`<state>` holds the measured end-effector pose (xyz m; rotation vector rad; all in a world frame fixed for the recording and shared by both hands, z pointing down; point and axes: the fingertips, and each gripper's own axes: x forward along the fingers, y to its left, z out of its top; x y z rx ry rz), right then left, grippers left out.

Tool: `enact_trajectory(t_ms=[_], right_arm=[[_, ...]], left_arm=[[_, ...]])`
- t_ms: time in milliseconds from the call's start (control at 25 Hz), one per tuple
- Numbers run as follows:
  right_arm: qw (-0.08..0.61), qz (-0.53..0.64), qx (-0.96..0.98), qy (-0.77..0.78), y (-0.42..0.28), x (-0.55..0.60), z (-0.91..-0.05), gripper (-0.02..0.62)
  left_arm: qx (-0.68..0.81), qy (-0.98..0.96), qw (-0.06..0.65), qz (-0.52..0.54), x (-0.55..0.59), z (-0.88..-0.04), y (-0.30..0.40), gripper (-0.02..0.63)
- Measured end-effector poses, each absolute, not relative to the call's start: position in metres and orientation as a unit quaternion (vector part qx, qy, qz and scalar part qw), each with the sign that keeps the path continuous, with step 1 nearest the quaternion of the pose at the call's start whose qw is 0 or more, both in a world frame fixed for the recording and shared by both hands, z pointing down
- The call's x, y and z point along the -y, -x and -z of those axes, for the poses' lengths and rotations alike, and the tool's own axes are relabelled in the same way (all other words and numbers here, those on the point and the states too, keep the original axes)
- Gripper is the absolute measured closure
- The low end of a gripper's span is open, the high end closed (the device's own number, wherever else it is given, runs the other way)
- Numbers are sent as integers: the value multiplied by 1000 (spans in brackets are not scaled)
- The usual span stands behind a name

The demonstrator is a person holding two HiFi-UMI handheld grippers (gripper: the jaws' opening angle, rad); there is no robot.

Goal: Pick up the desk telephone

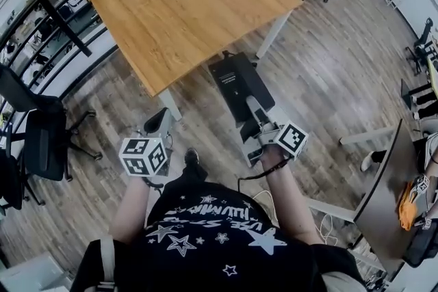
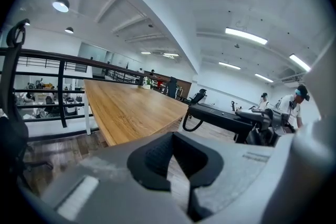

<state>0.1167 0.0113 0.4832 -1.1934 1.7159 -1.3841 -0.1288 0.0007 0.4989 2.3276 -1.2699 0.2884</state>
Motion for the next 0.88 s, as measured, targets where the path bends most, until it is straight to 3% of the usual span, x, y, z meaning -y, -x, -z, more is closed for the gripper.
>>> enact_trajectory(t_ms=[880], right_arm=[[303,536,-667,420,-120,-126,-479,402]], left_arm=[[494,-833,235,-88,-128,-493,126,604]])
